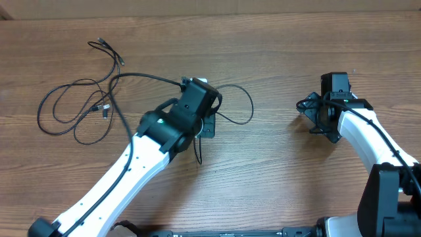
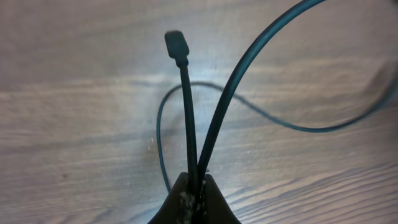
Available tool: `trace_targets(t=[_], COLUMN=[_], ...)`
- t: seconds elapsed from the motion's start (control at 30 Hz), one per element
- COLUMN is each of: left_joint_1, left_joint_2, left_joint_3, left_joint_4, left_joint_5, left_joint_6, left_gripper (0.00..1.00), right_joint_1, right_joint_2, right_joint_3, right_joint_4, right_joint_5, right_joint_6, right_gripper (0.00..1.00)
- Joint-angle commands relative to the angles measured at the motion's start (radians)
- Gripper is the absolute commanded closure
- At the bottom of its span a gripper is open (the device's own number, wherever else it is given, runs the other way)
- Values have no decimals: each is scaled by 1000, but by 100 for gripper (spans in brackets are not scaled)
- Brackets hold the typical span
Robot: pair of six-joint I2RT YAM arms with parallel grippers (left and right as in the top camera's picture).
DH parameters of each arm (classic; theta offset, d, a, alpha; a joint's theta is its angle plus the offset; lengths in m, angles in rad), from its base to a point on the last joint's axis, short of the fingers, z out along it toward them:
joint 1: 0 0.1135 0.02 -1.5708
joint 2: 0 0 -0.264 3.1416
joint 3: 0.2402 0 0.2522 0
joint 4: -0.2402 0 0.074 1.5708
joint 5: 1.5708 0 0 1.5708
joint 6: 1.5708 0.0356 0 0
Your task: Untangle cables
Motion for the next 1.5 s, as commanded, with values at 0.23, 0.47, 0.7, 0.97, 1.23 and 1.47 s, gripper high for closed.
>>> trace_targets(t=[0.23,0.47,0.7,0.97,1.23,1.47], left_joint_1=[-1,-1,8,10,10,10], left_joint_2=[246,433,474,474,474,474], left_joint_3=[-89,-89,-88,-88,-88,-88], left_joint_4=[66,71,82,82,82,82], left_joint_5=[101,105,128,127,127,127], left_joint_6=[-79,-79,-78,-78,-78,-78], left_gripper=[96,96,96,95,95,95], right_joint_1=[-3,-3,-3,-3,-3,-3], right_joint_2=[-16,-16,-16,-16,-16,-16], right_joint_3=[0,0,0,0,0,0], right_joint_4=[5,5,5,5,5,5], right_joint_5=[1,1,1,1,1,1], right_joint_6=[-7,-7,-7,-7,-7,-7], right_gripper=[0,0,0,0,0,0])
